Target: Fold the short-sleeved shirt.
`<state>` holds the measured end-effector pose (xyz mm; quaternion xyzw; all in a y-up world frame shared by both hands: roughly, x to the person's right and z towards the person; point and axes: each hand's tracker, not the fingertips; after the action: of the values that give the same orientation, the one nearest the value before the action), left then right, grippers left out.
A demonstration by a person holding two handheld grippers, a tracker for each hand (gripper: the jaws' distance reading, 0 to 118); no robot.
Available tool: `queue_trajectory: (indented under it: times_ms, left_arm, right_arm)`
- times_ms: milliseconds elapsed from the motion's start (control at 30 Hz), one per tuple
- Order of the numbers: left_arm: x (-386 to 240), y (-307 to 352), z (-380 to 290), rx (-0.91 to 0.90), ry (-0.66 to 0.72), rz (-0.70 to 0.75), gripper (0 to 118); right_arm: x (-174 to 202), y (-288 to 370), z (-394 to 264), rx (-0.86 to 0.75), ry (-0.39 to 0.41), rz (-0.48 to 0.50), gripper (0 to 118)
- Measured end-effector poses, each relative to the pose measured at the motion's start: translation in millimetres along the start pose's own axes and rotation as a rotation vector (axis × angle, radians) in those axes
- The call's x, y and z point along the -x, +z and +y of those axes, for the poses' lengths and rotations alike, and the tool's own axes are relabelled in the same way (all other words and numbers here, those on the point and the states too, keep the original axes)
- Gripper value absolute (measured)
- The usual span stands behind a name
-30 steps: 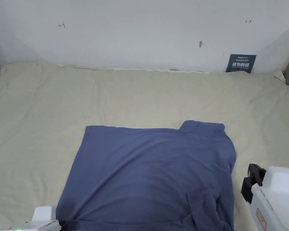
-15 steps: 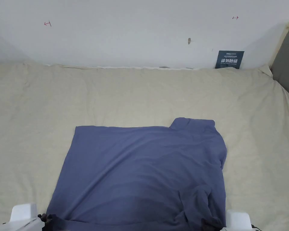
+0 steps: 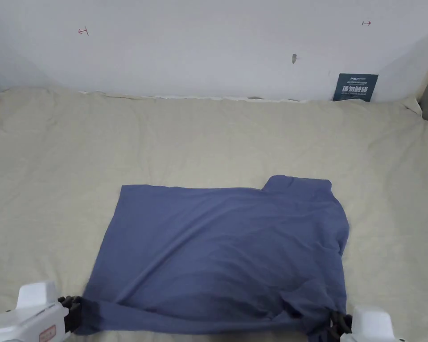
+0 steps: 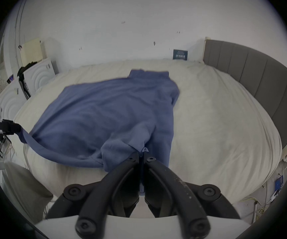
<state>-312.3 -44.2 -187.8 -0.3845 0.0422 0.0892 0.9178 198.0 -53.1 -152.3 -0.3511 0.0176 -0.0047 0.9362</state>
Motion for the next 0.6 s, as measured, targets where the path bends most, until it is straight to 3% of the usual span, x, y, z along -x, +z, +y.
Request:
queue_trajectory:
  times_ms: [367, 600]
  left_arm:
    - [-26, -52, 99, -0.096, -0.071, -0.014, 1]
    - [-55, -132, 125, 0.014, -0.189, 0.042, 1]
  right_arm:
    - [-3, -49, 89, -0.120, -0.025, -0.083, 6]
    - [-12, -128, 110, -0.012, -0.039, -0.136, 6]
